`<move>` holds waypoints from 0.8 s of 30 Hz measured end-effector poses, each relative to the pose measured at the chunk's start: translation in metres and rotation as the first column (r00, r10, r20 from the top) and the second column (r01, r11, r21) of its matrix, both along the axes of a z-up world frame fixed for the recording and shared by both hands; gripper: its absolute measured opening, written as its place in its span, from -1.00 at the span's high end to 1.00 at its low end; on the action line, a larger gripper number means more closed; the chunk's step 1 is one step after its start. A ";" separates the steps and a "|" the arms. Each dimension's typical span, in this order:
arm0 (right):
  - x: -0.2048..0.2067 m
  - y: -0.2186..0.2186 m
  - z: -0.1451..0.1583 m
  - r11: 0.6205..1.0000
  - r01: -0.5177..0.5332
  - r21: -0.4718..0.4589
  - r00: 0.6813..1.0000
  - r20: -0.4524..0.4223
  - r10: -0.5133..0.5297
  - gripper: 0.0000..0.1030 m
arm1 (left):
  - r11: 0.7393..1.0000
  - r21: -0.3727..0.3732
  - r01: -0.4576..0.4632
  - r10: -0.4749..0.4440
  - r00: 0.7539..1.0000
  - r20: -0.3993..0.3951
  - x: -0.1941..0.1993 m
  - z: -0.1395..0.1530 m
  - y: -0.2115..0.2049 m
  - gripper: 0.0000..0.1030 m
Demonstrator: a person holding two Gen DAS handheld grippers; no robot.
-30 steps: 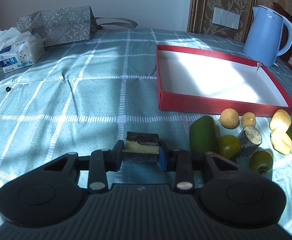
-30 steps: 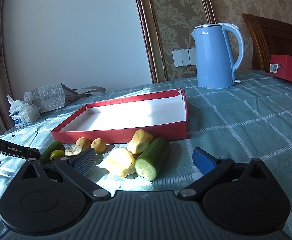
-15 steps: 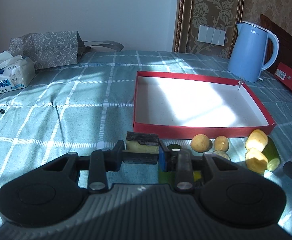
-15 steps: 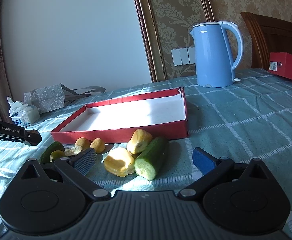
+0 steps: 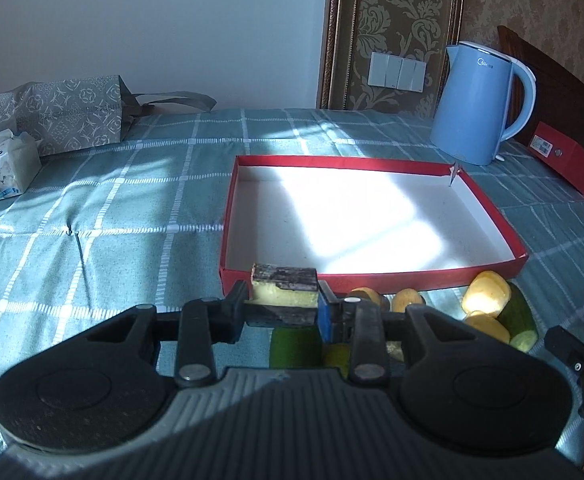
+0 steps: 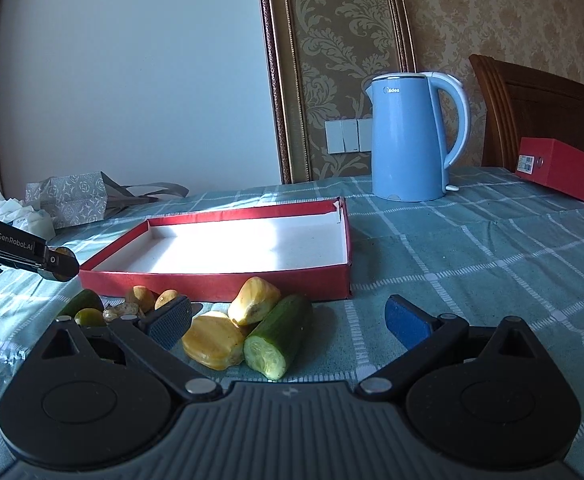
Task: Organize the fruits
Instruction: 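Carry the eggplant chunk over the red tray with the left gripper while the right gripper grasps the cucumber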
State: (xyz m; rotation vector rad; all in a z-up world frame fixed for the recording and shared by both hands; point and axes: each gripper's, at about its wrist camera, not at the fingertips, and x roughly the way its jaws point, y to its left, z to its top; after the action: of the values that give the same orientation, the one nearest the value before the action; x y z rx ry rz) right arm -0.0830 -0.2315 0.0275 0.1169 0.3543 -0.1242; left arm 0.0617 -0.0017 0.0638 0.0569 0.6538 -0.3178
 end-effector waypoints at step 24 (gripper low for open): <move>0.057 0.021 0.005 0.994 0.097 -0.058 0.953 -0.281 -0.110 0.00 | 1.000 -0.029 0.007 -0.008 1.000 -0.013 0.009 -0.013 0.004 0.39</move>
State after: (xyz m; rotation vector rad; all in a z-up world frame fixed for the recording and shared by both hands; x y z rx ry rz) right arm -0.0256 -0.2105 0.0321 0.0739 0.6330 -0.2538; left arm 0.0705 0.0024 0.0509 0.0295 0.6621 -0.3353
